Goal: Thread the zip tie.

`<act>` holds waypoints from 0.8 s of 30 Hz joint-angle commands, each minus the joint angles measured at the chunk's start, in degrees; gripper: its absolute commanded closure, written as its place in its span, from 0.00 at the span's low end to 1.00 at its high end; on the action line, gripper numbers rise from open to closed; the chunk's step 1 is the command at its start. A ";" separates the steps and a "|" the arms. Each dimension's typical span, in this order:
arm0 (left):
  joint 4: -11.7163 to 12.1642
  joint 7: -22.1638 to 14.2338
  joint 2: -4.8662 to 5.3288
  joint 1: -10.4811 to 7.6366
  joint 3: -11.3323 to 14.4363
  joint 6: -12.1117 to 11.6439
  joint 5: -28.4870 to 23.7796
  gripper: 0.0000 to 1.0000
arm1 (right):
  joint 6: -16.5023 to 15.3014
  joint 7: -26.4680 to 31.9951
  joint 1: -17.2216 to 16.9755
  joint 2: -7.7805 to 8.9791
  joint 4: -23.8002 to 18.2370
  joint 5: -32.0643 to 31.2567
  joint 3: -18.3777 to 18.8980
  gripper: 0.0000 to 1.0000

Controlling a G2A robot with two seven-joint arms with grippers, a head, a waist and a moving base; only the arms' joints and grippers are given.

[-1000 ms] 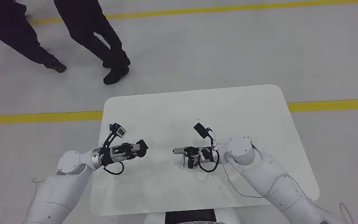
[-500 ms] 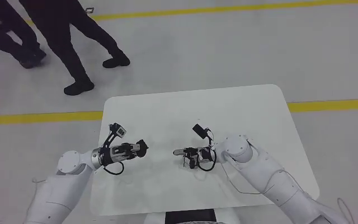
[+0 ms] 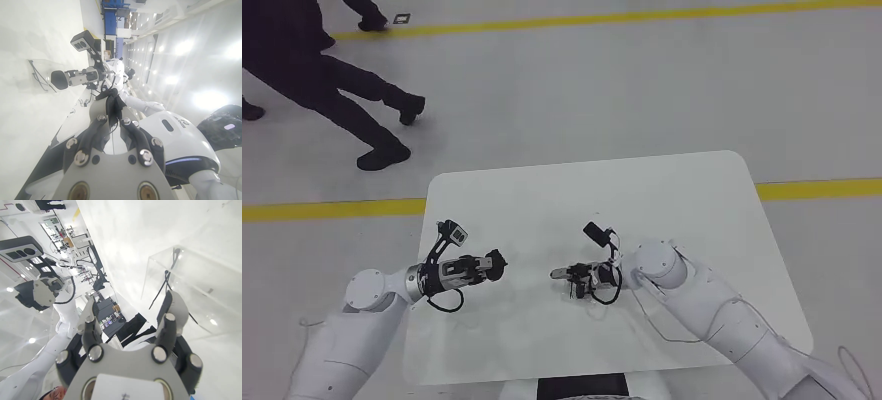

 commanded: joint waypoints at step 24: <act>0.00 0.00 0.00 0.00 0.00 0.00 0.00 1.00 | 0.00 -2.73 -0.87 0.54 1.30 -1.58 -0.37 0.69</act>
